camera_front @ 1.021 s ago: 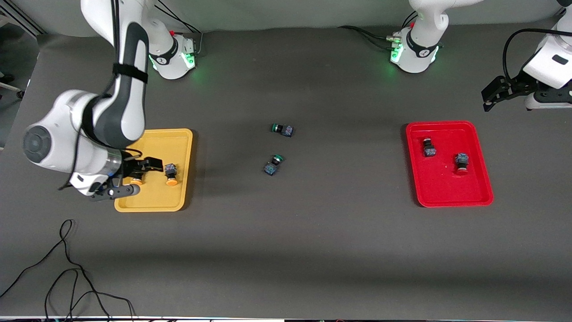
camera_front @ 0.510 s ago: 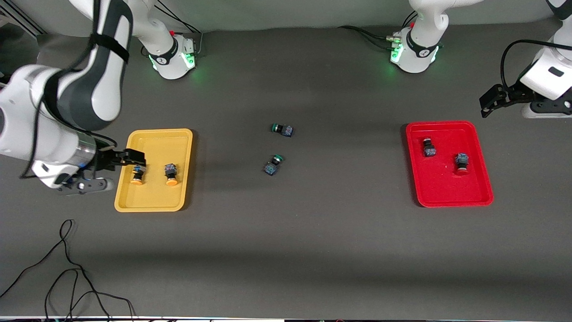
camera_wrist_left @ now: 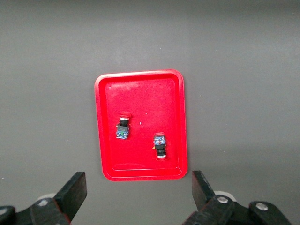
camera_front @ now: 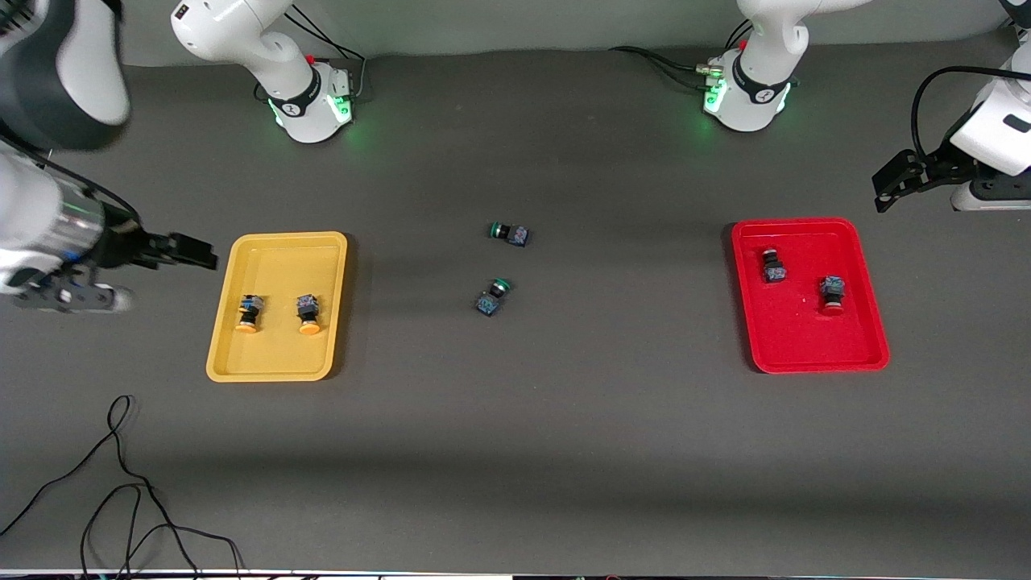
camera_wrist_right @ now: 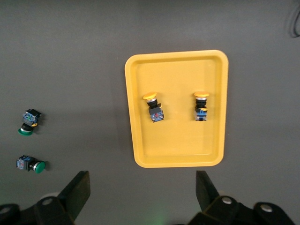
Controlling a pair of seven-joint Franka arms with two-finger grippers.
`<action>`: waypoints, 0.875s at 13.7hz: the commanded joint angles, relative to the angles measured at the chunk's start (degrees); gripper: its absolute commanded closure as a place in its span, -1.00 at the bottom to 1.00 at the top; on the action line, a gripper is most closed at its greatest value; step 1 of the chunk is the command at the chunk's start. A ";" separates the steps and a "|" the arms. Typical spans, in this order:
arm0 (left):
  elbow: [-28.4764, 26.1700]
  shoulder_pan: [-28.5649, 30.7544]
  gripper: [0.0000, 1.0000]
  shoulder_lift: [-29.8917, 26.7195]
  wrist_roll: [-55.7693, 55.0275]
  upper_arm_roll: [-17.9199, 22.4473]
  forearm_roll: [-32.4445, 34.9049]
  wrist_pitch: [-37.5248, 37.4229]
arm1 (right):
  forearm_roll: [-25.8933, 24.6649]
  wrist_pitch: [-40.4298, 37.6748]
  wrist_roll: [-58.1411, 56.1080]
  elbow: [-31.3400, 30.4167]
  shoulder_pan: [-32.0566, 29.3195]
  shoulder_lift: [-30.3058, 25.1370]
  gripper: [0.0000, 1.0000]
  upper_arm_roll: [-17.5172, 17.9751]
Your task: Place red and yellow buttons in trays
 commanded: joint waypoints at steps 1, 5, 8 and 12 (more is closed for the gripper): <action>0.95 -0.13 -1.00 0.58 -0.32 0.08 -0.21 -0.92 | -3.85 0.01 1.99 -2.17 -13.22 -4.84 -1.00 14.11; 1.04 -0.30 -1.00 0.67 -0.41 -0.01 -0.30 -2.76 | -5.42 -0.52 1.46 -2.08 -34.93 -7.57 -1.00 33.36; 1.65 -0.48 -1.00 0.84 -0.58 -0.27 -0.30 -3.30 | -5.69 -0.52 0.85 -1.74 -41.04 -8.28 -1.00 37.80; 2.53 -0.31 -1.00 0.84 -0.06 -0.18 -0.21 -3.30 | -5.78 -0.52 -1.09 -1.73 -41.13 -7.66 -1.00 37.36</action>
